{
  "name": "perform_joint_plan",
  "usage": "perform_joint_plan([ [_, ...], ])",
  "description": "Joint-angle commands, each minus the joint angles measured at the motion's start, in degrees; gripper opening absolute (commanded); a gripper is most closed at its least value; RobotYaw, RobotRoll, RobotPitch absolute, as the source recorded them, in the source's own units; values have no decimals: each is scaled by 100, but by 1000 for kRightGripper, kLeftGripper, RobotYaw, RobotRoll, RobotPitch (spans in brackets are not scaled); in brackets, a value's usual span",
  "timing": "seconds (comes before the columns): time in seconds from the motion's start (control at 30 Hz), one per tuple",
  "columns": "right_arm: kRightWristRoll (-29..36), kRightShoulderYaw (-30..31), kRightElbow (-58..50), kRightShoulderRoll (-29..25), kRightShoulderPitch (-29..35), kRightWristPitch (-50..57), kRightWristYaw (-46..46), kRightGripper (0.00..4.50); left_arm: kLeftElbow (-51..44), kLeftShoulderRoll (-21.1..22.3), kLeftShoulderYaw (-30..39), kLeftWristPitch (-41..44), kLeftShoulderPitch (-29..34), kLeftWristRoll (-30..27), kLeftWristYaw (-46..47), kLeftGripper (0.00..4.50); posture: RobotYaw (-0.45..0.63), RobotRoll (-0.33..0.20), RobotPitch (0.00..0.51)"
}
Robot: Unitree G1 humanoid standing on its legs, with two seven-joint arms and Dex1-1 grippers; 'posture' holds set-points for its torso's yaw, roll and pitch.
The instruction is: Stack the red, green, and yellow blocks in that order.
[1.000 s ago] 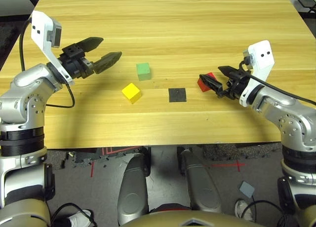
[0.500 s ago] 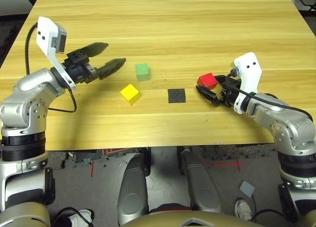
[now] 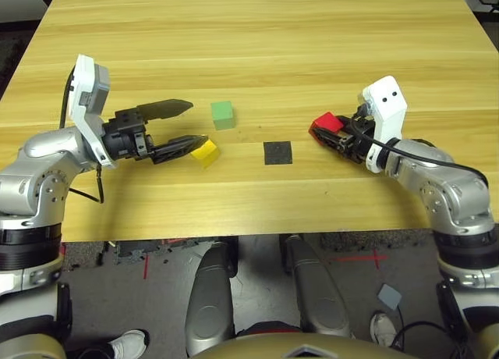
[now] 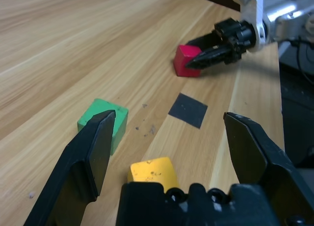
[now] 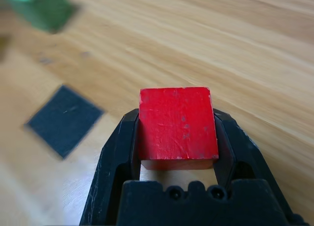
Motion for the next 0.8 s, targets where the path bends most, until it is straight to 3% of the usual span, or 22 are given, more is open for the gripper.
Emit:
perform_joint_plan([
  [0.03, 231, 227, 488, -631, -479, -613, 1796, 2088, 126, 188, -83, -84, -86, 6, -367, 4500, -53, -195, 299],
  [0.13, -236, 849, 1487, -1098, -1294, -1634, 3452, 2088, 242, 233, -211, -145, -234, 91, -595, 4500, -51, -206, 280],
  [0.27, -730, 1483, 2511, -834, -2089, -2700, 4619, 2088, 314, 152, -419, -289, -386, 235, -721, 4500, -22, -211, 261],
  [0.5, -1219, 1816, 3167, 2, -2198, -3617, 4896, 2088, 210, -25, -542, -318, -442, 298, -575, 4500, 6, -210, 253],
  [0.8, -1670, 1843, 3475, 452, -2108, -4044, 4765, 2088, -72, 34, -393, -185, -300, 225, -310, 4500, 69, -202, 268],
])
